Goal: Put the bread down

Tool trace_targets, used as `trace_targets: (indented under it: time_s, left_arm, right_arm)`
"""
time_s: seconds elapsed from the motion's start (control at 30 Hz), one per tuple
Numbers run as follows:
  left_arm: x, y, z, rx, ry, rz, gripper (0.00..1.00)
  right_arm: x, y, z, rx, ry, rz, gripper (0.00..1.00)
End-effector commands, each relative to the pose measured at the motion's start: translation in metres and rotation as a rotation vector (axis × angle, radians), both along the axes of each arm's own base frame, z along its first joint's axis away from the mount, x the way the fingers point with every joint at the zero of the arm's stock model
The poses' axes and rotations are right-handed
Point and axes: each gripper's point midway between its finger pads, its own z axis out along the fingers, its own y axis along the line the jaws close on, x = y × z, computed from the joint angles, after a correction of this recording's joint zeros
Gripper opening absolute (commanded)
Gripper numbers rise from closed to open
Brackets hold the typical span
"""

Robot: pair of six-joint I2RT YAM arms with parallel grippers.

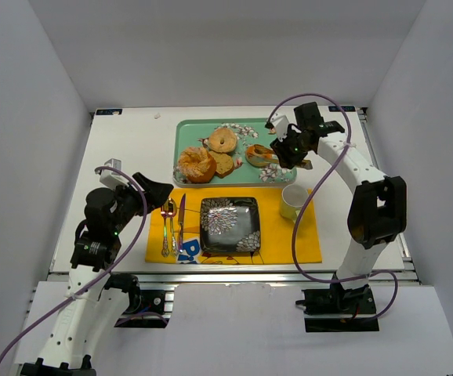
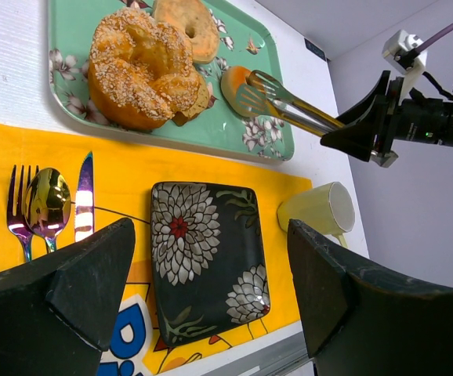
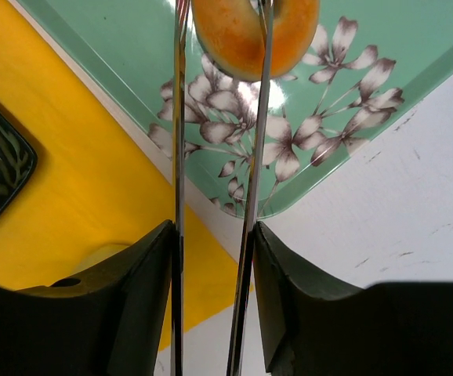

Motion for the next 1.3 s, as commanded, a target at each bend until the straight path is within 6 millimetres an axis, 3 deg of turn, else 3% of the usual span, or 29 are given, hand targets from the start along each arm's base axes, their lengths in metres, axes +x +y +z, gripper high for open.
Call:
trace_targets:
  time_s: [0.0, 0.23, 0.43, 0.57, 0.83, 1.0, 1.03, 1.23, 1.27]
  left_arm:
    - [0.001, 0.002, 0.010, -0.007, -0.029, 0.012, 0.88]
    - [0.001, 0.001, 0.011, -0.012, -0.034, 0.007, 0.88]
    - [0.001, 0.001, 0.014, -0.011, -0.037, 0.008, 0.88]
    - [0.000, 0.002, 0.015, -0.013, -0.040, 0.009, 0.88]
    - [-0.003, 0.003, 0.016, -0.013, -0.039, 0.016, 0.88]
    - [-0.005, 0.005, 0.016, -0.009, -0.037, 0.024, 0.88]
    - [-0.005, 0.005, 0.015, -0.008, -0.036, 0.024, 0.88]
    - [-0.006, 0.005, 0.013, -0.014, -0.033, 0.026, 0.88]
    - [-0.005, 0.005, 0.013, -0.013, -0.032, 0.024, 0.88]
  right_arm:
    - [-0.002, -0.001, -0.002, -0.027, 0.017, 0.009, 0.49]
    - [-0.007, -0.003, -0.010, -0.040, 0.050, 0.003, 0.47]
    - [-0.004, 0.002, -0.006, -0.020, 0.052, 0.009, 0.32]
    - [-0.003, 0.007, 0.005, 0.005, 0.034, 0.026, 0.19]
    - [-0.008, 0.023, 0.046, 0.110, -0.011, 0.074, 0.13]
    - [-0.048, 0.029, 0.067, 0.173, 0.021, 0.171, 0.12]
    - [-0.060, 0.029, 0.060, 0.171, 0.047, 0.202, 0.12]
    - [-0.142, 0.040, 0.064, 0.174, 0.041, 0.401, 0.11]
    - [-0.154, 0.039, 0.051, 0.155, 0.068, 0.424, 0.12]
